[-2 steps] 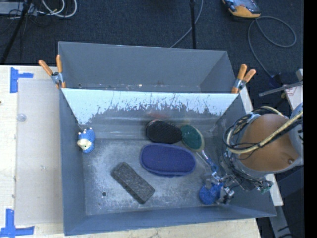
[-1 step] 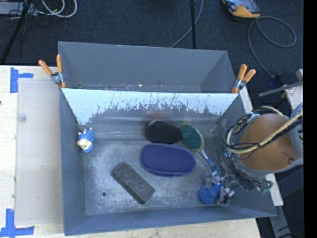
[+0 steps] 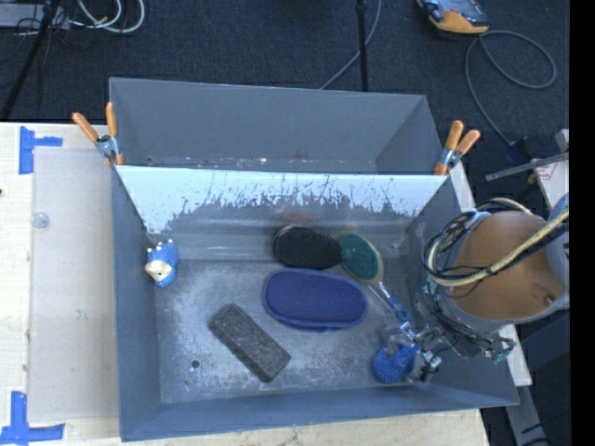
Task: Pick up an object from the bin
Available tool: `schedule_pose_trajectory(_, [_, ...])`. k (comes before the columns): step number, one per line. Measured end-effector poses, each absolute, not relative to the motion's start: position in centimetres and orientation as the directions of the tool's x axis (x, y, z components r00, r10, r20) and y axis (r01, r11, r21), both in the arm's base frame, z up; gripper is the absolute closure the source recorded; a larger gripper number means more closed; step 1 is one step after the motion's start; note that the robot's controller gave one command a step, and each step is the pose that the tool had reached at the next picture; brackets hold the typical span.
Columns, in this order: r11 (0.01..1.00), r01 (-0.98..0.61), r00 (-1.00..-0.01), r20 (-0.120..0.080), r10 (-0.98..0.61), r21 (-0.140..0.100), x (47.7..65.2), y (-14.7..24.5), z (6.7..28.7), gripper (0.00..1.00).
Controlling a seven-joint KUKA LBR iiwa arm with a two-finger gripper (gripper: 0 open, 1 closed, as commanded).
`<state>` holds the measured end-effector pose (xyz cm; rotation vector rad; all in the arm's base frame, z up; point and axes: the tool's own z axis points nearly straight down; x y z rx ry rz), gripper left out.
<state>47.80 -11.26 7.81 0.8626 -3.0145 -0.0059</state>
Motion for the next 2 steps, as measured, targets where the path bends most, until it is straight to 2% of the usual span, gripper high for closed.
schedule_pose_trajectory(1, [0.849,-0.528,-0.849,0.008,-0.528,0.011,47.6,-11.1,9.9,1.00])
schedule_pose_trajectory(2, [0.850,-0.527,-0.850,0.004,-0.527,0.006,47.8,-11.2,11.9,1.00])
